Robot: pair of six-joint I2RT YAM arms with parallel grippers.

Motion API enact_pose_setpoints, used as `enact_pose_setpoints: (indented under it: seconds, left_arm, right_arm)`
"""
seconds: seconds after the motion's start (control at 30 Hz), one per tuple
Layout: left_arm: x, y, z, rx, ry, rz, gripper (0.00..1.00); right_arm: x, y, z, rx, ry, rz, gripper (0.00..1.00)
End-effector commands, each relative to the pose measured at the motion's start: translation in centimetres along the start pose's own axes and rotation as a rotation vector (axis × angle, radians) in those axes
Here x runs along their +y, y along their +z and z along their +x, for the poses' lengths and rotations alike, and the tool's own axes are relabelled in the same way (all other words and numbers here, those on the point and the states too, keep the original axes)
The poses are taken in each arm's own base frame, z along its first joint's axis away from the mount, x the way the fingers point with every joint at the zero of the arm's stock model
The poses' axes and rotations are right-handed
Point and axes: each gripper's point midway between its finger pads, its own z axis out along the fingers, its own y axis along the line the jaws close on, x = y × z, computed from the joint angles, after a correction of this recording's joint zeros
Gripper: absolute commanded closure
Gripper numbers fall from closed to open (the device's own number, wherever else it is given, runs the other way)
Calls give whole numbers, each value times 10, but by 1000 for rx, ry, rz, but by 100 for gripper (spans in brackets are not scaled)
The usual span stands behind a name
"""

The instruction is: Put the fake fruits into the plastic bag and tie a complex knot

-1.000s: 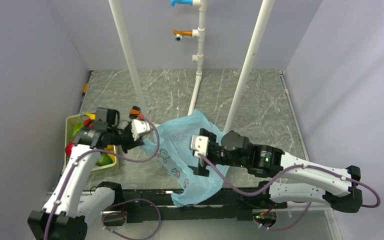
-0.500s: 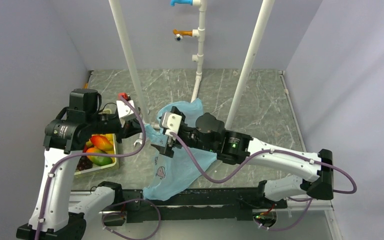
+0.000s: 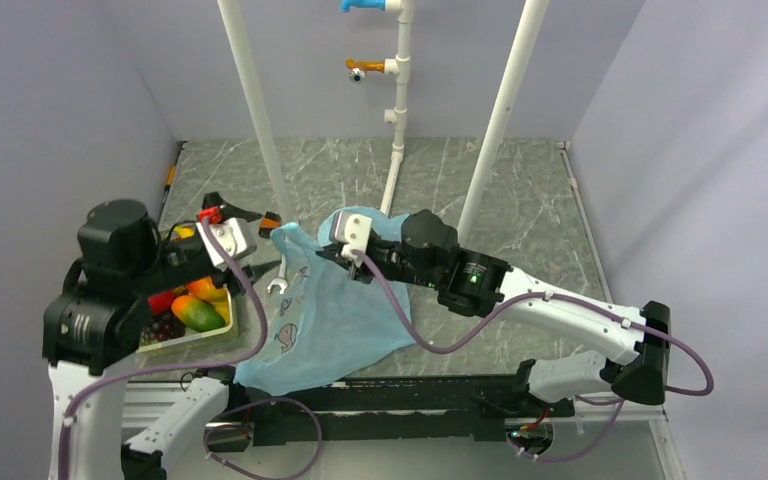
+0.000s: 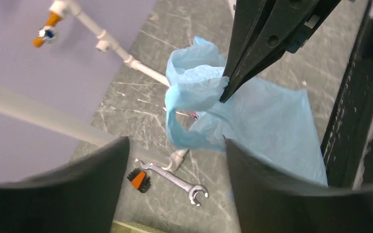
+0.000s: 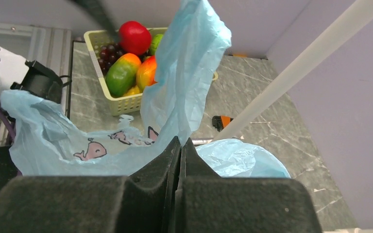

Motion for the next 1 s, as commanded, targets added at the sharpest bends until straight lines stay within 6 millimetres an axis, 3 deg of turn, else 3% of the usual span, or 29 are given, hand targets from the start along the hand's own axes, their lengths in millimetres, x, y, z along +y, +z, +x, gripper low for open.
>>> enact_pose_setpoints:
  seconds: [0.0,0.17,0.27,0.4,0.47,0.63,0.67,0.8,0.97]
  left_arm:
    - [27,-8,-3,-63,-67,-236,2]
    - [-20,6,11,-142,-220,-69,1]
    - [-11,19,21,-201,-293,-127,1]
    - [-5,35,12,-274,-378,-67,2]
    - [-6,43,10,-279,-417,-15,19]
    - [7,42,25,-204,-373,-91,94]
    - [9,38,27,-196,-367,-116,100]
    - [17,26,34,-152,-367,-204,100]
    - [6,24,19,-205,-425,-132,100]
  right_arm:
    - [-9,-18,-59,-178,63,-66,100]
    - [-13,-30,-76,-224,117,-77,100]
    - [-5,-34,-83,-256,134,-117,100]
    - [-4,-35,-87,-269,165,-126,100]
    - [-2,-38,-90,-288,161,-142,100]
    - [-4,-55,-85,-280,168,-158,100]
    - [-6,-61,-82,-270,172,-158,100]
    - [-14,-83,-59,-196,201,-148,100]
    - [-14,-96,-37,-141,234,-151,100]
